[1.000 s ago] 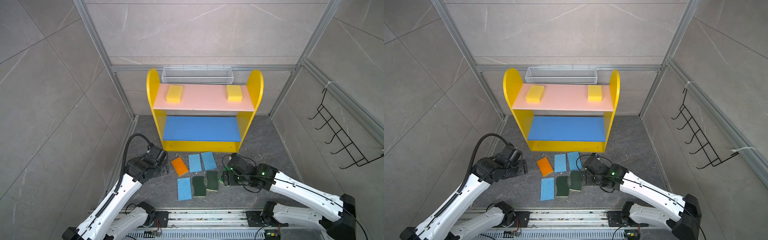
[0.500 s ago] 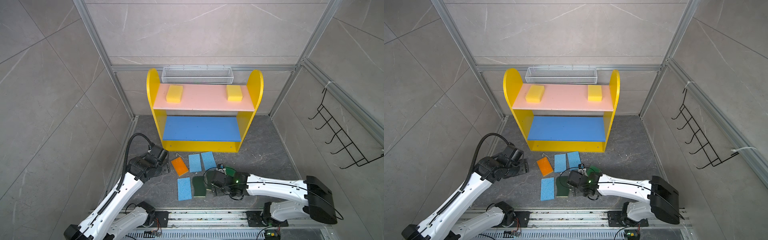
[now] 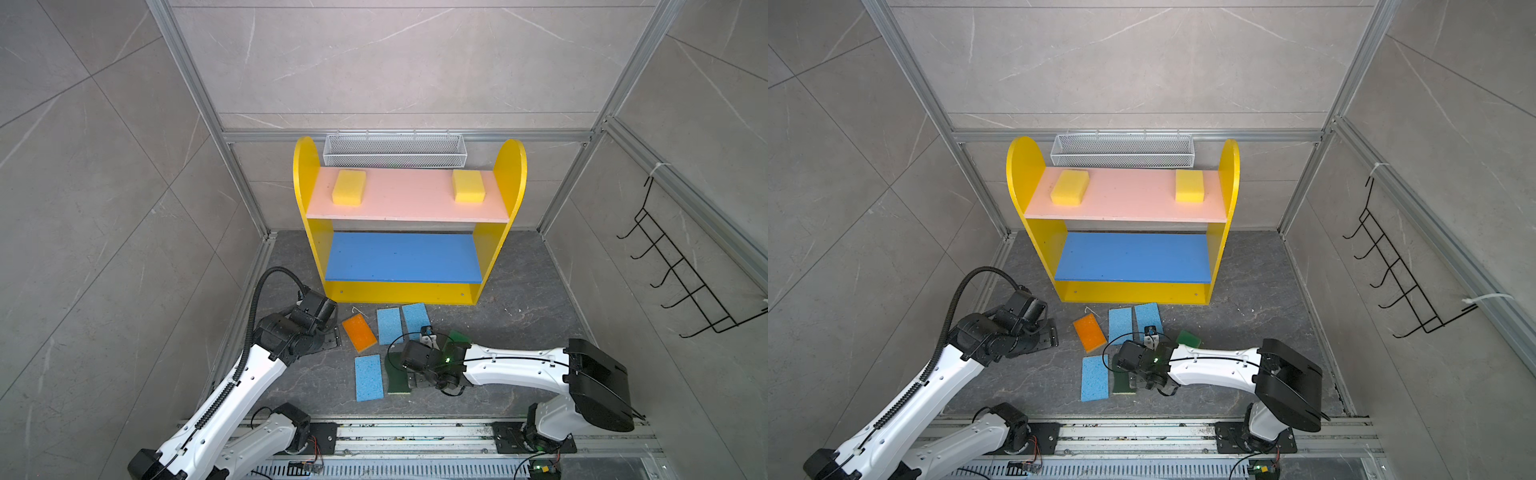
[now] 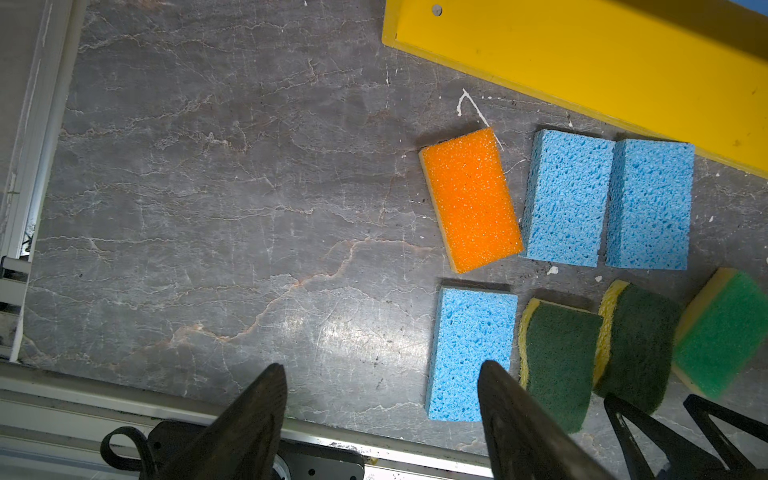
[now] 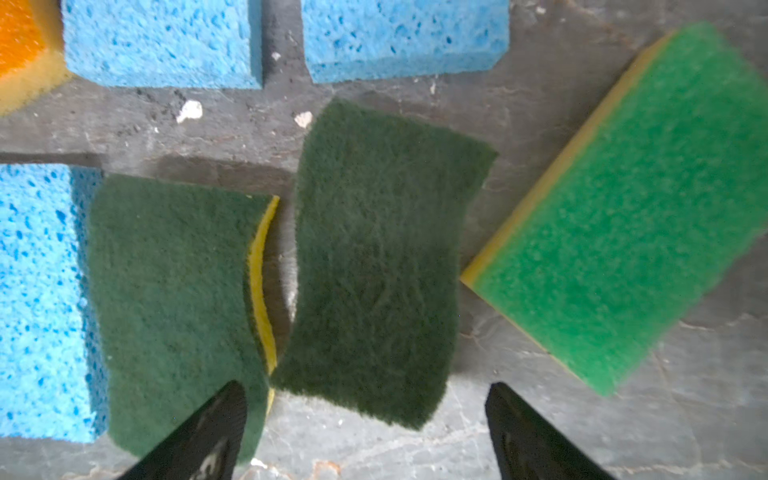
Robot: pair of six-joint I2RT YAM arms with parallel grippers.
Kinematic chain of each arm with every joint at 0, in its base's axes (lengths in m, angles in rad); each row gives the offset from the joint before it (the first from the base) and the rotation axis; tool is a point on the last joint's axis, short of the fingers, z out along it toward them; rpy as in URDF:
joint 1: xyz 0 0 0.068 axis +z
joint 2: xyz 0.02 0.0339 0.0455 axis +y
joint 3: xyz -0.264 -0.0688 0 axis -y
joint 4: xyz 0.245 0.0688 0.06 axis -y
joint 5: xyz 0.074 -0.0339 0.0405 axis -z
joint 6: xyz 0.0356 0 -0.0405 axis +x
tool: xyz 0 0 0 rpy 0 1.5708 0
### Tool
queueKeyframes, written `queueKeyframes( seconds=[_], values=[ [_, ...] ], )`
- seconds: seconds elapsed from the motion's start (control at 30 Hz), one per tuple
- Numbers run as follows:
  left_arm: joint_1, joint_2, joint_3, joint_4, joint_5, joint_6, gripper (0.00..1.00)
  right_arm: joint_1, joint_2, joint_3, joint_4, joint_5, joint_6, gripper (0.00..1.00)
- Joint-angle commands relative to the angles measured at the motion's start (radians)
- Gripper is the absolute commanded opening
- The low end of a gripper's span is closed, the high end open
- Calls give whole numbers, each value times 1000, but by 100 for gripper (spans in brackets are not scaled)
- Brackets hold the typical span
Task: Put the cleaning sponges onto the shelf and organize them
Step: 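Move the right gripper over the dark-green scouring sponge, then lower the right gripper onto the dark-green scouring sponge and close it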
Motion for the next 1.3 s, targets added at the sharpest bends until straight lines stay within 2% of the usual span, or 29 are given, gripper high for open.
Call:
queueKeyframes(
  seconds=[0.0, 0.23, 0.57, 1.27],
  values=[
    [8, 20, 21, 7, -2, 36, 76, 3, 31, 29, 8, 20, 16, 92],
    [17, 49, 29, 22, 4, 55, 76, -12, 40, 9, 19, 21, 67, 93],
    [31, 82, 28, 43, 19, 67, 76, -71, 15, -25, 56, -1, 66, 92],
    [38, 94, 37, 45, 28, 62, 76, -76, 91, -42, 86, -59, 95, 86]
  ],
)
